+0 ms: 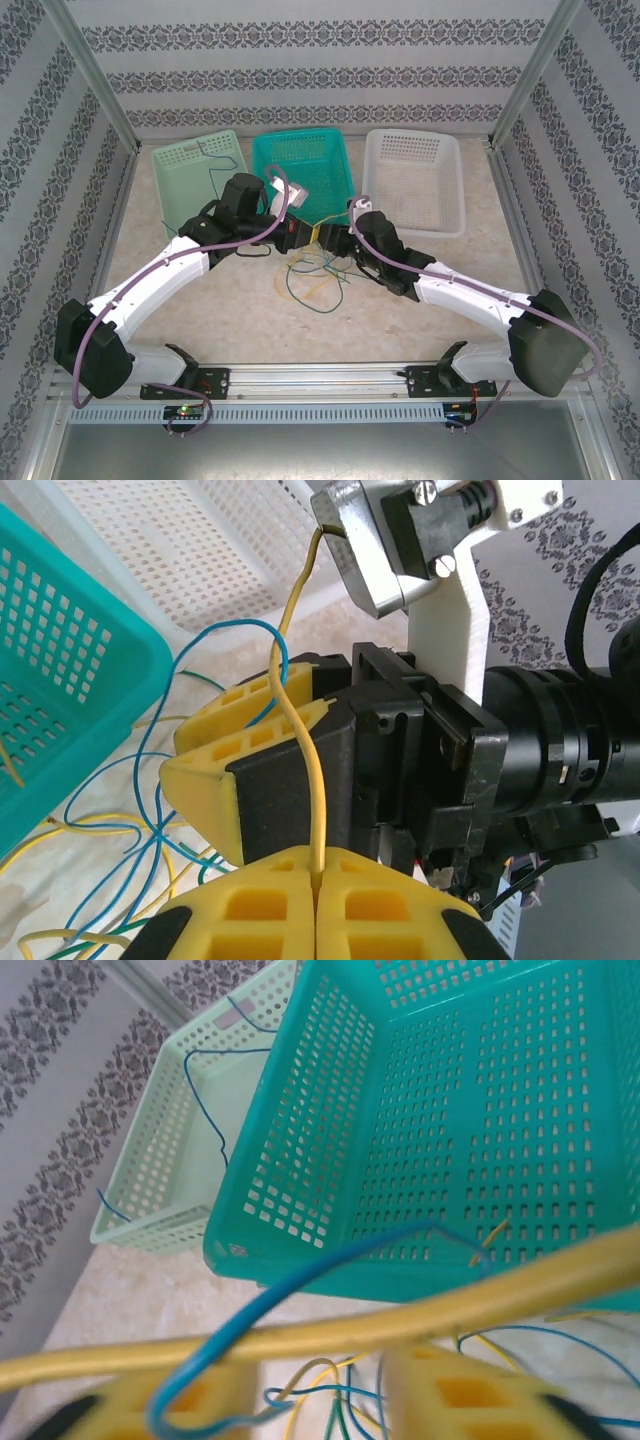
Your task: Untangle the cables
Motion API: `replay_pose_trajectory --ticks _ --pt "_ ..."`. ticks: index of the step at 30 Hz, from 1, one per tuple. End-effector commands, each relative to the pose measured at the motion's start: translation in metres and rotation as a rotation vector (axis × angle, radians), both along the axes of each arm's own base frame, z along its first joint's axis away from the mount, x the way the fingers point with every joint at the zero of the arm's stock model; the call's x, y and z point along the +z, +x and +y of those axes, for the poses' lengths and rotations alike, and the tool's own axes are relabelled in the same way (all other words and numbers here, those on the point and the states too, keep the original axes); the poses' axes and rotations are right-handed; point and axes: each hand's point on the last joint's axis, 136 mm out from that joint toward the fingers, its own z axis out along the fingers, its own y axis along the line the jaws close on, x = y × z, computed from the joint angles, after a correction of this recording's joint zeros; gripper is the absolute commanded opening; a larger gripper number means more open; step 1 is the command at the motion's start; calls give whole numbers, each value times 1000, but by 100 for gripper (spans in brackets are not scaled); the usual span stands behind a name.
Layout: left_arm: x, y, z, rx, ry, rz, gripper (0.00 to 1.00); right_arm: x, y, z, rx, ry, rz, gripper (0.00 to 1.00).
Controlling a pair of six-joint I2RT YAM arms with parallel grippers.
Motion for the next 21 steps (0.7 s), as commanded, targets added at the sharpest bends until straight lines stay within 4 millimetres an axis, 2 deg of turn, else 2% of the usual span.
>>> replay_pose_trajectory --ticks 1,3,6,9,11,15,21 --pt "20 -2 -6 -21 -56 -54 6 24 10 2 -40 13 -65 14" --pt "20 0 -1 -3 -33 -60 6 22 7 -2 -38 -5 -65 6" --pt "19 11 15 70 15 -58 6 21 -3 -10 -21 -32 -71 0" --pt "27 25 37 165 40 -83 6 19 -14 -25 -22 -49 -75 0" --pt "40 30 47 196 22 -111 6 16 -20 -43 -58 -66 -67 0" --pt "58 31 52 206 3 -144 6 6 -30 -73 -118 -85 -34 0" --pt "76 36 66 265 -1 -190 7 -3 -42 -97 -156 -133 -11 0"
